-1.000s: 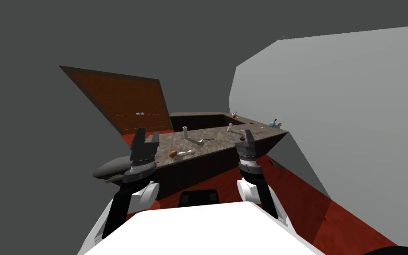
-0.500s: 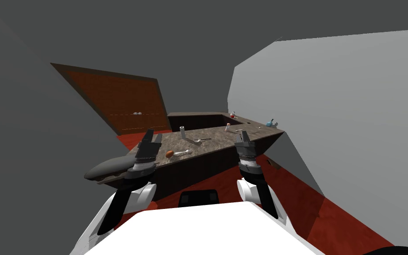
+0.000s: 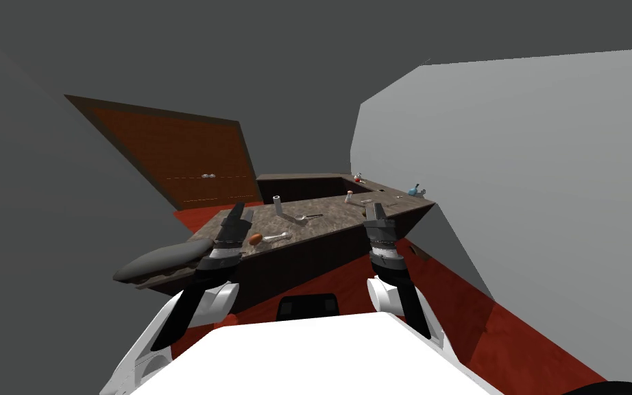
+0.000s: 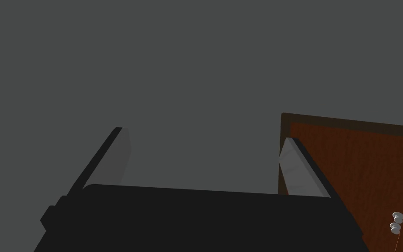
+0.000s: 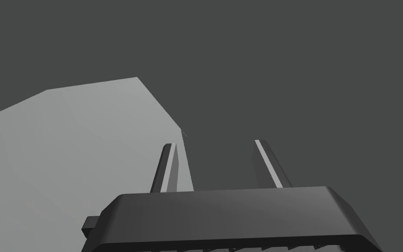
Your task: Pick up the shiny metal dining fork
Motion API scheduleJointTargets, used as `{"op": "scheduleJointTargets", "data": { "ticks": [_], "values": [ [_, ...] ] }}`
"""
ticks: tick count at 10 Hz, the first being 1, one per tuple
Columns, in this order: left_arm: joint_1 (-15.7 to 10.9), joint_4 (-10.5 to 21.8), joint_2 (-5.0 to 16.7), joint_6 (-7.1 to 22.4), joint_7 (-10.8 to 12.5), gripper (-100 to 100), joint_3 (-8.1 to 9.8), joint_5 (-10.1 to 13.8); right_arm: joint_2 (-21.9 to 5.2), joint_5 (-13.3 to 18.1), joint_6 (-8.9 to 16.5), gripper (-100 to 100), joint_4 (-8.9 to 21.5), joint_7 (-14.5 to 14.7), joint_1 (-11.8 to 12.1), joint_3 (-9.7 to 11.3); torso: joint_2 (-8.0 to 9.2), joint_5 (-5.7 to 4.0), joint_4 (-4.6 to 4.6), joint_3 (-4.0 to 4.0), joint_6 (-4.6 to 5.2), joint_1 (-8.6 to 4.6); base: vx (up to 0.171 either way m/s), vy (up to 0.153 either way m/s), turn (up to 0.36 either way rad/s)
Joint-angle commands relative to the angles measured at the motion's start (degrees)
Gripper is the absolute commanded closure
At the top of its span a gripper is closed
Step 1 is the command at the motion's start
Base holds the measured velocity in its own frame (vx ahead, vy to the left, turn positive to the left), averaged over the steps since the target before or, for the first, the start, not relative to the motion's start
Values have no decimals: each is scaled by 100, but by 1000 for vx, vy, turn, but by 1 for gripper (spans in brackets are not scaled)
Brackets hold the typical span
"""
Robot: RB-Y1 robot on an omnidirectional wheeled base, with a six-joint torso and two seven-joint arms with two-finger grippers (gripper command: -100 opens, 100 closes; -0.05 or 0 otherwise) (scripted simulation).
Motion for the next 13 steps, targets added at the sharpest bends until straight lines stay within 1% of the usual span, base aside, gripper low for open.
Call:
{"op": "scheduleJointTargets", "data": {
  "ticks": [1,2,3,4,5,6,7,8,9,10,11,12,13],
  "values": [
    [6,-23,63,198,40,-100,36,19,0,0,0,0,0,0,0,0,0,0,0,0,0,0,3,-65,-14],
    [-28,22,172,414,94,-100,96,47,0,0,0,0,0,0,0,0,0,1,0,0,-1,7,2,-66,-42],
    [-28,22,172,480,94,-100,96,47,0,0,0,0,0,0,0,0,0,2,0,0,0,8,-5,-66,-15],
    [-64,68,280,715,151,-100,160,76,0,0,0,0,0,0,0,0,2,1,0,1,-1,9,-4,-103,-39],
    [-64,68,280,779,151,-100,160,76,0,0,0,0,0,0,0,0,3,-1,1,2,-1,-4,7,-83,-11],
    [-101,114,386,969,210,-100,226,108,0,0,0,0,0,0,0,0,0,0,0,0,-1,2,0,-90,-46],
    [-101,114,386,1093,210,-100,226,108,0,0,0,0,0,0,0,0,1,0,0,1,0,0,1,-78,-19],
    [-138,161,490,1285,271,-100,296,142,0,0,0,0,0,0,0,0,1,0,0,1,-1,3,16,-86,-52],
    [-138,161,490,1420,271,-100,296,142,0,0,0,0,0,0,0,0,-4,0,-1,-2,0,1,14,-73,-17],
    [-176,208,592,1661,334,-100,370,179,0,0,0,0,0,0,0,0,-4,0,-1,-2,-1,6,-8,-90,-45],
    [-176,208,592,1760,334,-100,370,179,0,0,0,0,0,0,0,0,3,0,0,1,-1,1,-4,-85,-22],
    [-213,256,691,1951,398,-100,446,219,0,0,0,0,0,0,0,0,2,0,1,1,-1,2,10,-91,-52],
    [-213,256,691,2104,398,-100,446,219,0,0,0,0,0,0,0,0,0,-1,0,0,-1,0,8,-77,-20]
  ]
}}
